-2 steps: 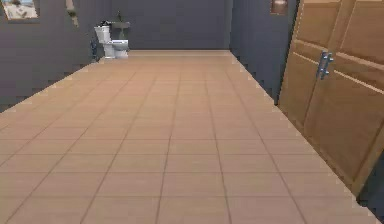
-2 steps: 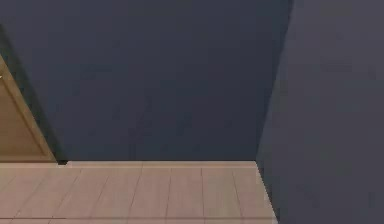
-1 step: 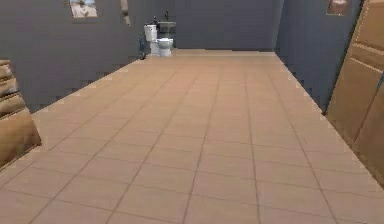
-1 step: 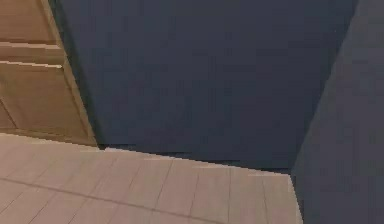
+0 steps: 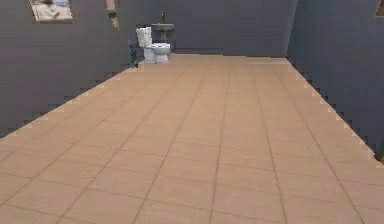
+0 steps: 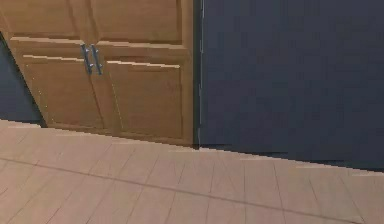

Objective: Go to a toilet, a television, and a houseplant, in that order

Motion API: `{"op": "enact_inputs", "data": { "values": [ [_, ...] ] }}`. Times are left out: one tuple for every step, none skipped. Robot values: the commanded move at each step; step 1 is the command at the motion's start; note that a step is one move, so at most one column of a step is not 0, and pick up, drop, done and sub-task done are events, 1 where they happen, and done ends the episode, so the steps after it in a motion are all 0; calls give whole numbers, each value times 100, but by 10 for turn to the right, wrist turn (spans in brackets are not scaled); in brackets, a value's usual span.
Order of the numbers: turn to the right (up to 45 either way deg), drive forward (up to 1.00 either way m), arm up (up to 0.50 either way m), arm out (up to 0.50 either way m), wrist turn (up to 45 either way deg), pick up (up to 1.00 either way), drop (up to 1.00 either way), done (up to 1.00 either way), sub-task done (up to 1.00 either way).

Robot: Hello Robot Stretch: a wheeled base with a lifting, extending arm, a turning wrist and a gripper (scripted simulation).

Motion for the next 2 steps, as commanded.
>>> {"op": "enact_inputs", "data": {
  "values": [
    [0, 100, 0, 0, 0, 0, 0, 0, 0],
    [0, 100, 0, 0, 0, 0, 0, 0, 0]
  ]
}}
